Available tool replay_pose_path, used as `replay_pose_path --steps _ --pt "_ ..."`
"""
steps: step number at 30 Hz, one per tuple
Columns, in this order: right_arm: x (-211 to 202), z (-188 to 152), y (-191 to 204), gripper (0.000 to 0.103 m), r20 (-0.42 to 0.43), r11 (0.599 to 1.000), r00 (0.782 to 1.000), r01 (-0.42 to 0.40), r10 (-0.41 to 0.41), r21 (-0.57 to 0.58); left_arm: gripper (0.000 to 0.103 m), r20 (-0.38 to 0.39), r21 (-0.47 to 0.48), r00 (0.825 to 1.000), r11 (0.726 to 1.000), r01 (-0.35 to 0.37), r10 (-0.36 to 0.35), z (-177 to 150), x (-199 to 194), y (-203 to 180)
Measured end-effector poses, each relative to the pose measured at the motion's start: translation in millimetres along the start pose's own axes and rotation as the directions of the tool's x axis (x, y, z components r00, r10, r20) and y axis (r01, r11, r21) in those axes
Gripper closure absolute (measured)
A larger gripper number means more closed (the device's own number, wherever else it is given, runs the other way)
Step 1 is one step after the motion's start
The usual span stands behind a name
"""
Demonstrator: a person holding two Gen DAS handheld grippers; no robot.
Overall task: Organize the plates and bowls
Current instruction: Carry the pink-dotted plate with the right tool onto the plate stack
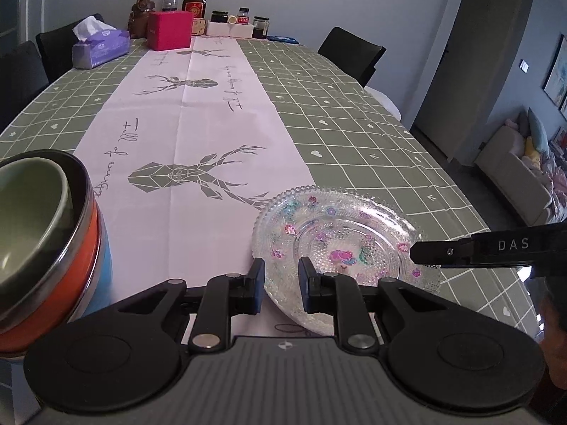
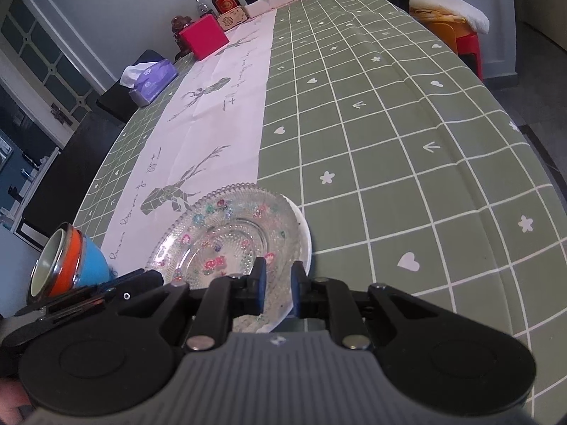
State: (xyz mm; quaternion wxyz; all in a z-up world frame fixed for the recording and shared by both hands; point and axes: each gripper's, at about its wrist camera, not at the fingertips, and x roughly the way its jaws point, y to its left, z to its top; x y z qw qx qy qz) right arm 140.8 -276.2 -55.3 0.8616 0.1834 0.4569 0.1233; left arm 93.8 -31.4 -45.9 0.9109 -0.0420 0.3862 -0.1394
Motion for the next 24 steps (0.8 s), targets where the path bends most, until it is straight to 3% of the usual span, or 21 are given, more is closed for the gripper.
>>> replay_pose_path --steps 9,11,13,15,17,20,24 --pt "3 -3 4 0.089 -0.014 0.999 1.0 0.023 -0.023 -0.034 0.081 0.021 -0.023 1.0 1.0 0.01 -0.01 0 1 4" --pt "4 -3 5 0.086 -0.018 0.999 1.0 0.018 -0.019 -0.033 0.081 0.029 -0.029 0.999 0.999 0.015 -0.014 -1 1 5" --pt "2 -3 6 0.076 -0.011 0.999 1.0 0.008 -0.009 -0.039 0.08 0.041 -0.039 0.999 0.999 0.018 -0.017 -2 0 6" --pt "-1 -2 8 0.07 0.009 0.999 1.0 0.005 -0.004 -0.048 0.061 0.064 -0.048 0.998 0.999 0.014 -0.011 -3 -2 7" --pt "-4 -2 8 0.065 0.033 0.999 0.999 0.013 -0.012 -0.049 0.05 0.081 -0.06 0.997 0.998 0.003 0.001 -3 -2 9" --pt "-7 1 3 0.064 0.048 1.0 0.999 0.025 -0.025 -0.017 0.047 0.085 -0.082 0.996 0.997 -0.004 0.011 -1 2 11" --pt "-1 2 -10 0.064 0.002 0.998 1.0 0.018 -0.018 0.067 0.045 0.062 -0.135 0.998 0.991 0.015 -0.007 -1 10 17"
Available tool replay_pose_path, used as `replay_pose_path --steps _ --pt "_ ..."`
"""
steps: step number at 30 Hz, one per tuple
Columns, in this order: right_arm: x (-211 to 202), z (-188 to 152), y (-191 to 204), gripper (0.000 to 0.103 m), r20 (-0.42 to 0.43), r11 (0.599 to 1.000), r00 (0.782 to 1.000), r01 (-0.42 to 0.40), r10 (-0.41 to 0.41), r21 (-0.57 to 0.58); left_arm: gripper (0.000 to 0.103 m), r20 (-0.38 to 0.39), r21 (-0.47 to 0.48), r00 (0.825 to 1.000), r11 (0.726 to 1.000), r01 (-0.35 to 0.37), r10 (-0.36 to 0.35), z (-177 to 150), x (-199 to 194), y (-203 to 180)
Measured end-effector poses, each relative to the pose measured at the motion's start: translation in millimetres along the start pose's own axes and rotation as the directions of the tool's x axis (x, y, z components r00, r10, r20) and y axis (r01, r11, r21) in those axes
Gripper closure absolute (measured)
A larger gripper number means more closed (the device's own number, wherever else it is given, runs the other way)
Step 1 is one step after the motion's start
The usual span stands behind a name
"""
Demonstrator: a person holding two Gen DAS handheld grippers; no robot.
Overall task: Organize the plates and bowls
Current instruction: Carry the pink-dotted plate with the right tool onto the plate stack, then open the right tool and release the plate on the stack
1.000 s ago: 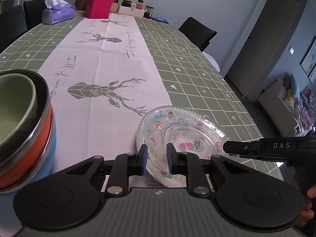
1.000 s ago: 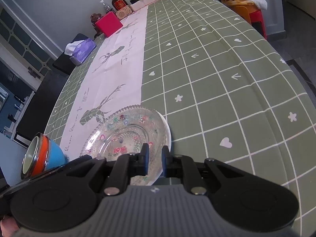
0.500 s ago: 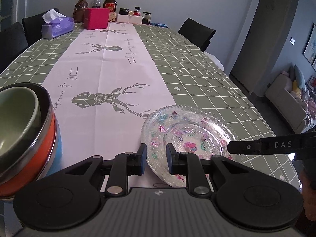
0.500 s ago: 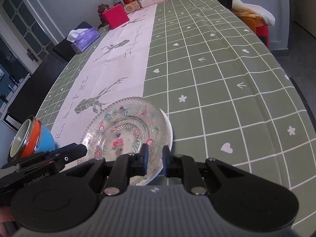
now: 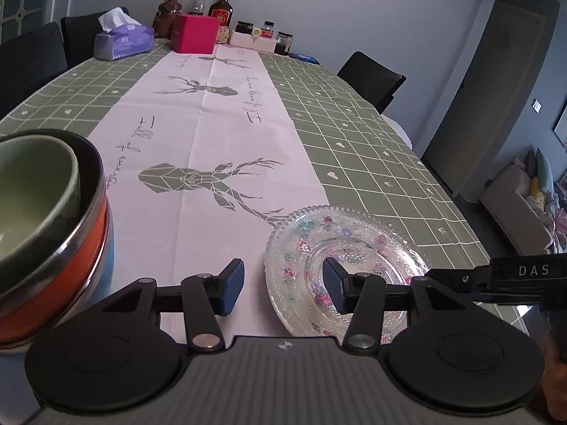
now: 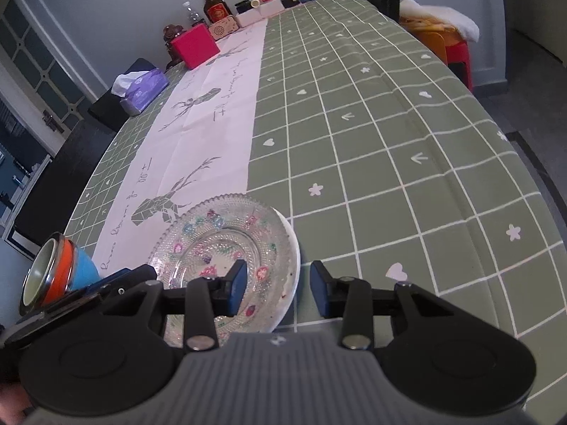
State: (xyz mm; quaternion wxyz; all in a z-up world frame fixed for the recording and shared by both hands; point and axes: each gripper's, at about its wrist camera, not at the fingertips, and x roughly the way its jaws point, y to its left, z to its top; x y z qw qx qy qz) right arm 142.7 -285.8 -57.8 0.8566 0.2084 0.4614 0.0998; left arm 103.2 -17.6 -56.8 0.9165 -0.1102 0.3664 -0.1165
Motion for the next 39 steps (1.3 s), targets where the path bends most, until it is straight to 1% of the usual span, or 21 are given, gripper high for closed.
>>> replay_pose_path --steps 4,8,10,11,12,14,15,19,22,29,34,37,39 --pt "7 -1 -15 0.063 -0.056 0.991 0.997 -0.05 0.058 0.12 0.045 -0.015 -0.064 1.0 0.998 0.013 -0.014 -3 4 8" --pt "12 -2 -22 0.063 -0.093 0.976 0.989 -0.092 0.112 0.196 0.045 -0.042 -0.115 0.997 0.992 0.057 -0.062 -4 6 13" --pt "13 -3 -22 0.064 -0.1 0.973 0.988 -0.096 0.118 0.208 0.054 -0.06 -0.134 0.995 0.989 0.068 -0.077 -5 8 14" --pt "14 -3 -21 0.064 -0.101 0.973 0.988 -0.097 0.121 0.21 0.064 -0.072 -0.141 0.993 0.987 0.082 -0.093 -5 10 14" --pt "14 -3 -21 0.064 -0.102 0.972 0.987 -0.099 0.123 0.212 0.064 -0.079 -0.148 0.993 0.986 0.079 -0.092 -6 10 14" --pt "15 -3 -21 0.069 -0.11 0.97 0.985 -0.108 0.134 0.217 0.064 -0.077 -0.157 0.993 0.985 0.076 -0.089 -7 10 13" --pt "15 -4 -22 0.077 -0.116 0.969 0.983 -0.111 0.139 0.223 0.064 -0.076 -0.161 0.993 0.984 0.075 -0.088 -7 10 13" --pt "15 -3 -19 0.077 -0.107 0.974 0.986 -0.102 0.125 0.203 0.064 -0.079 -0.161 0.994 0.985 0.06 -0.074 -5 12 10" --pt "17 0 -18 0.077 -0.091 0.976 0.99 -0.085 0.105 0.199 0.064 -0.075 -0.161 0.994 0.985 0.062 -0.075 -2 17 8" --pt "24 17 -17 0.077 -0.056 0.982 0.997 -0.039 0.05 0.187 0.064 -0.071 -0.164 0.995 0.984 0.063 -0.076 10 32 3" --pt "26 21 -19 0.077 -0.05 0.98 0.998 -0.033 0.044 0.196 0.064 -0.065 -0.154 0.995 0.986 0.06 -0.071 15 39 3" --pt "25 21 -18 0.075 -0.049 0.979 0.998 -0.034 0.045 0.2 0.064 -0.058 -0.125 0.996 0.99 0.058 -0.066 15 38 1" --pt "22 20 -16 0.074 -0.035 0.982 0.999 -0.022 0.029 0.188 0.064 -0.037 -0.079 0.999 0.997 0.026 -0.029 14 34 -4"
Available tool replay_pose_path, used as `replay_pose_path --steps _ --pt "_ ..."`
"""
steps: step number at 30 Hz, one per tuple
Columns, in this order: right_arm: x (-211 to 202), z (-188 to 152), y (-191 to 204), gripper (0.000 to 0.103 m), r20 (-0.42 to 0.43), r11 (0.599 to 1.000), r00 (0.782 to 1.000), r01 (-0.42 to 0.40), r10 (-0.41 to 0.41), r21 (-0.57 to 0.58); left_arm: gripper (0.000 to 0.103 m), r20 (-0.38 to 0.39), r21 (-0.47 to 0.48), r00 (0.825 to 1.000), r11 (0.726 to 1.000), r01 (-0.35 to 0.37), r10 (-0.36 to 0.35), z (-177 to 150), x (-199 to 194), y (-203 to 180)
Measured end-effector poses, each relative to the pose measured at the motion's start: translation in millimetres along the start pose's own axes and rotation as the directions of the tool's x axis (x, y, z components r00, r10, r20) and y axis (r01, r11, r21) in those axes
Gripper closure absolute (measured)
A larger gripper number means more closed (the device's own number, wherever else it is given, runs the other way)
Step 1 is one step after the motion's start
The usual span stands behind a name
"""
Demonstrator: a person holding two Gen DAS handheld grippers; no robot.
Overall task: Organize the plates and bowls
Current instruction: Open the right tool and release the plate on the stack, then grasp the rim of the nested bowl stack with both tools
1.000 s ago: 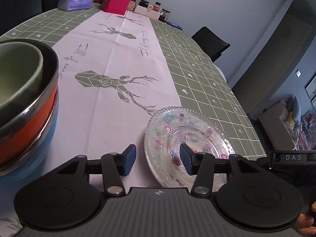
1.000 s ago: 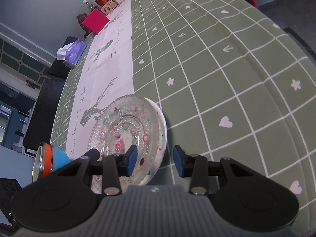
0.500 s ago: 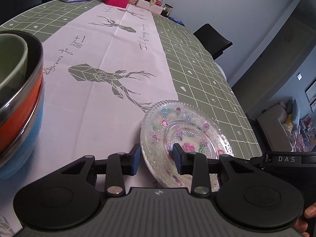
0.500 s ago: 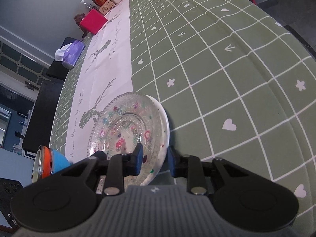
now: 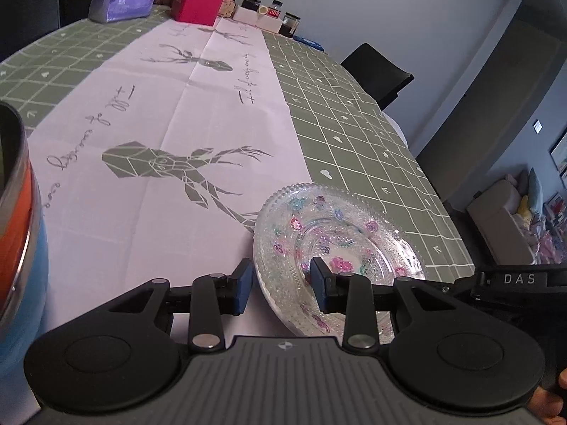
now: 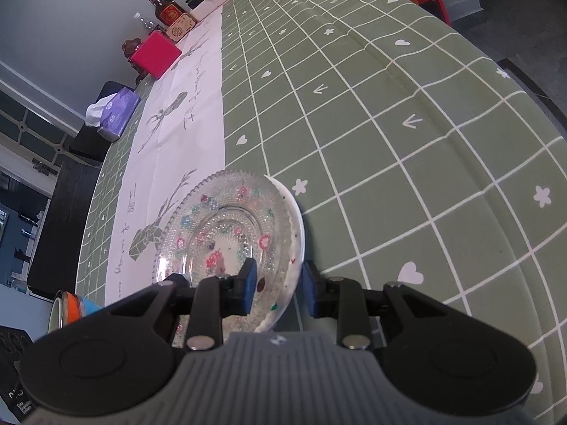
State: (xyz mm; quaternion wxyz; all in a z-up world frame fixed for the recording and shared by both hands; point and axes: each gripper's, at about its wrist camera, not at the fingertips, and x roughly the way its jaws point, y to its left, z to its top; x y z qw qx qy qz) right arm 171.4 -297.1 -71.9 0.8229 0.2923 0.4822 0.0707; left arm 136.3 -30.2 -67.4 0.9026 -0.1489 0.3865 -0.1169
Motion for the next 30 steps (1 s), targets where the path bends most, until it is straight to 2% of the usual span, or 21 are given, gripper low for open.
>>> replay_pose_path --steps 1,3,5,7,11,13,14,17,22,27,30 --pt "-3 -1 2 0.069 0.017 1.0 1.0 0.015 -0.015 -0.014 0.063 0.022 0.023 0.999 0.999 -0.024 0.023 -1 -4 -3" --pt "-11 -4 7 0.056 0.061 0.999 0.998 0.034 -0.032 -0.038 0.05 0.075 0.062 0.996 0.997 -0.055 0.051 -3 -14 -10" --pt "-21 -8 8 0.054 0.102 0.998 0.995 0.026 -0.021 -0.051 0.047 0.116 0.094 0.992 0.994 -0.061 0.05 -4 -28 -17" --pt "-32 -11 10 0.052 0.141 0.998 0.99 -0.007 0.015 -0.057 0.047 0.137 0.133 0.99 0.99 -0.042 0.023 -4 -44 -25" --pt "-50 -16 26 0.042 0.213 0.991 0.975 -0.041 0.067 -0.127 0.047 0.14 0.191 0.987 0.98 0.048 -0.075 6 -80 -30" --pt "-55 -19 39 0.033 0.229 0.984 0.97 -0.047 0.086 -0.172 0.044 0.12 0.212 0.989 0.975 0.064 -0.091 17 -95 -25" --pt "-57 -20 46 0.033 0.228 0.979 0.968 -0.061 0.105 -0.193 0.041 0.107 0.218 0.99 0.974 0.064 -0.089 24 -101 -20" --pt "-58 -25 67 0.029 0.199 0.964 0.967 -0.112 0.162 -0.241 0.035 0.086 0.245 0.995 0.969 0.025 -0.048 42 -118 0" --pt "-45 -33 105 0.029 0.093 0.936 0.966 -0.205 0.24 -0.286 0.034 0.072 0.299 0.993 0.948 -0.107 0.09 65 -134 35" --pt "-27 -40 149 0.025 0.022 0.907 0.968 -0.227 0.25 -0.354 0.033 0.052 0.335 0.988 0.929 -0.155 0.146 82 -148 64" --pt "-15 -45 172 0.023 -0.036 0.892 0.967 -0.248 0.253 -0.379 0.032 0.012 0.356 0.988 0.922 -0.15 0.156 89 -149 78"
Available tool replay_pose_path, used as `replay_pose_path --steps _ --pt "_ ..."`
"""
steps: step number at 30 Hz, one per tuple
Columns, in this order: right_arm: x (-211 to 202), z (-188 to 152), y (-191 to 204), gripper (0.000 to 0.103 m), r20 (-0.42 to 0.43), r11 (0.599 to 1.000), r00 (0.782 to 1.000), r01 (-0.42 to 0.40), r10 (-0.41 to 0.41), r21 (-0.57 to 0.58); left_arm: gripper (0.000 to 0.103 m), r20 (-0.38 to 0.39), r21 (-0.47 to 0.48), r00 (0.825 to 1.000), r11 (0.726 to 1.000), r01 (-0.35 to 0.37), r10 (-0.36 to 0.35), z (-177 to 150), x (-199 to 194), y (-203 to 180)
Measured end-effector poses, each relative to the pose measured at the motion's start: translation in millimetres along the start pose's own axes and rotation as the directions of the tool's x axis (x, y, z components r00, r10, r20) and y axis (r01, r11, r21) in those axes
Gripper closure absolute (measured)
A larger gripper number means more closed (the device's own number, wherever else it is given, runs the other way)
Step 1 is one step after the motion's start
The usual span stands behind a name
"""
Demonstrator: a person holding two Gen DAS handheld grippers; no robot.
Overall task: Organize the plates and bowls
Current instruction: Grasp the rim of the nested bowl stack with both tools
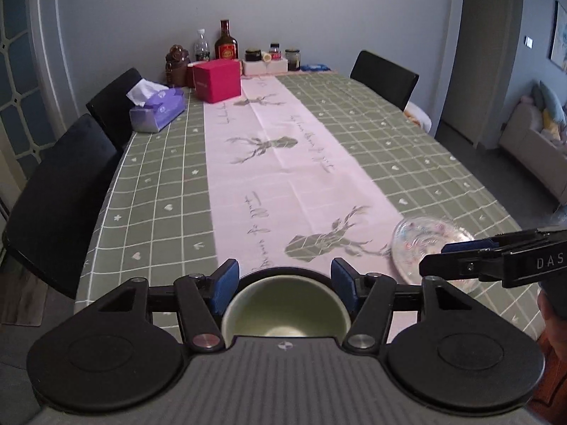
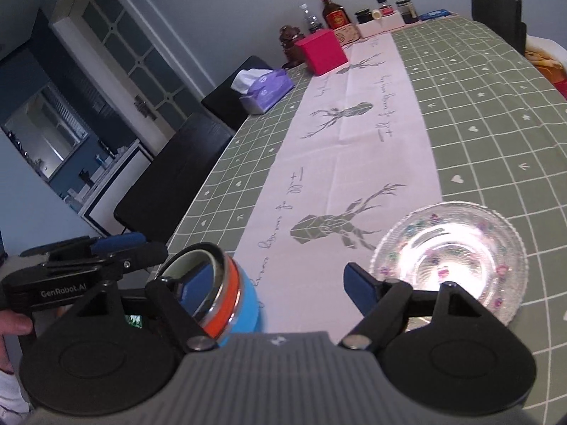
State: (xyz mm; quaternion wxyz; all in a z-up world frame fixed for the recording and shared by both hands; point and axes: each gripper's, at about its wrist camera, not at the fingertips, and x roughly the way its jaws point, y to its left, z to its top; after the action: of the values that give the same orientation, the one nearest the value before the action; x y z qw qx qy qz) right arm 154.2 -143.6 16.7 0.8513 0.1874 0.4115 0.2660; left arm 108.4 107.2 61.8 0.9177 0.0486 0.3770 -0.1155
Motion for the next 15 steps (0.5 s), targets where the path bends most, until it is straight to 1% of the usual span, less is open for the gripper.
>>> replay_pose_path --steps 3,6,8,12,15 --pt "18 1 15 0.018 -0.063 1.0 0.998 -0.027 0.026 -0.007 0.029 -0.046 -0.004 0.999 1.0 0.028 -0.028 -1 5 19" --pt "38 2 24 0.014 -0.126 1.0 0.992 -0.018 0.017 -0.001 0.027 -0.098 -0.079 0.993 0.995 0.055 -0.063 -3 14 45" --pt "51 3 25 0.013 -0.173 1.0 0.985 -0.004 0.008 0.026 0.025 -0.128 -0.139 0.988 0.988 0.071 -0.089 -6 23 61" --pt "74 3 20 0.013 -0.266 0.993 0.964 0.001 0.031 0.119 0.025 -0.21 -0.243 0.964 0.964 0.108 -0.161 -14 46 87" --pt "90 0 16 0.013 -0.334 0.982 0.941 0.018 0.047 0.187 0.025 -0.273 -0.299 0.935 0.944 0.142 -0.228 -19 63 98"
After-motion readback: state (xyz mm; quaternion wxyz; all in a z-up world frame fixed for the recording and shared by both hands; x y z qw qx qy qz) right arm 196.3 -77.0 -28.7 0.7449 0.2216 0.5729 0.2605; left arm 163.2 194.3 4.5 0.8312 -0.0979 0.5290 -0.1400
